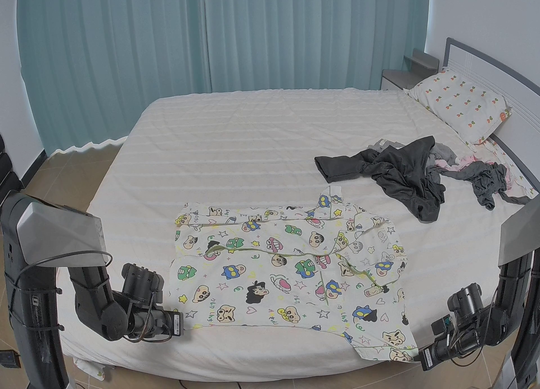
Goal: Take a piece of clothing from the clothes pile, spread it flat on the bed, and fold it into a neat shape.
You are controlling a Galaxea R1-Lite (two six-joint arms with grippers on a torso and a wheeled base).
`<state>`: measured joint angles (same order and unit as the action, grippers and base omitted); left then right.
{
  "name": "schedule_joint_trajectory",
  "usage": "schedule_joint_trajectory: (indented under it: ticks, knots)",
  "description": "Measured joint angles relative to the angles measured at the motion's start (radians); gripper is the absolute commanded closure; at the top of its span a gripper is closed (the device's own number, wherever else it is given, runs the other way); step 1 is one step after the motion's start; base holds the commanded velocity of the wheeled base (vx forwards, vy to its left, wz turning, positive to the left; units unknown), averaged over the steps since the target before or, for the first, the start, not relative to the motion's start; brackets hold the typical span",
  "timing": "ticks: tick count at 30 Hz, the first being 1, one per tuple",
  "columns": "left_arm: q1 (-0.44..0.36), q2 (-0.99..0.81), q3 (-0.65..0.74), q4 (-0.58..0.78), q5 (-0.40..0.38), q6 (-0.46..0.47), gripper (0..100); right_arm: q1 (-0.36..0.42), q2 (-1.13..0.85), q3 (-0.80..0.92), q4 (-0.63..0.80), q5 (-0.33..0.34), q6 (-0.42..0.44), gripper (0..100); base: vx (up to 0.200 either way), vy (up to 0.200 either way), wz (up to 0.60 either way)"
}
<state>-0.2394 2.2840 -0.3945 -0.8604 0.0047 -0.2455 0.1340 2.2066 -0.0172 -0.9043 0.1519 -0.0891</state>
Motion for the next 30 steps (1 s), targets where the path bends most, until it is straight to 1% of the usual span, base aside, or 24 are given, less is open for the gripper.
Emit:
schedule_joint_trajectory:
  ticks: [5,11,20,21,26,30]
  knots:
    - [0.007,-0.016,0.046,-0.001,-0.005,0.002,100,-0.001,-0.022,0.000,0.041,-0.001,-0.016,100,0.000,0.000,0.00]
    - [0.007,-0.033,0.110,-0.002,-0.028,0.005,100,-0.001,-0.033,0.000,0.049,-0.002,-0.023,100,0.000,0.000,0.00]
    - [0.008,-0.049,0.146,-0.007,-0.047,0.002,100,0.002,-0.031,0.000,0.052,-0.024,-0.028,100,0.000,0.000,0.00]
    - [0.008,-0.049,0.146,-0.008,-0.047,0.002,100,0.003,-0.031,0.000,0.052,-0.024,-0.027,0,0.000,0.000,0.00]
    - [0.008,-0.050,0.146,-0.009,-0.053,-0.004,100,0.004,-0.034,0.000,0.052,-0.026,-0.028,0,0.000,0.000,0.00]
    - [0.009,-0.055,0.146,-0.015,-0.086,-0.060,100,0.004,-0.040,0.000,0.050,-0.027,-0.027,0,0.000,0.000,0.00]
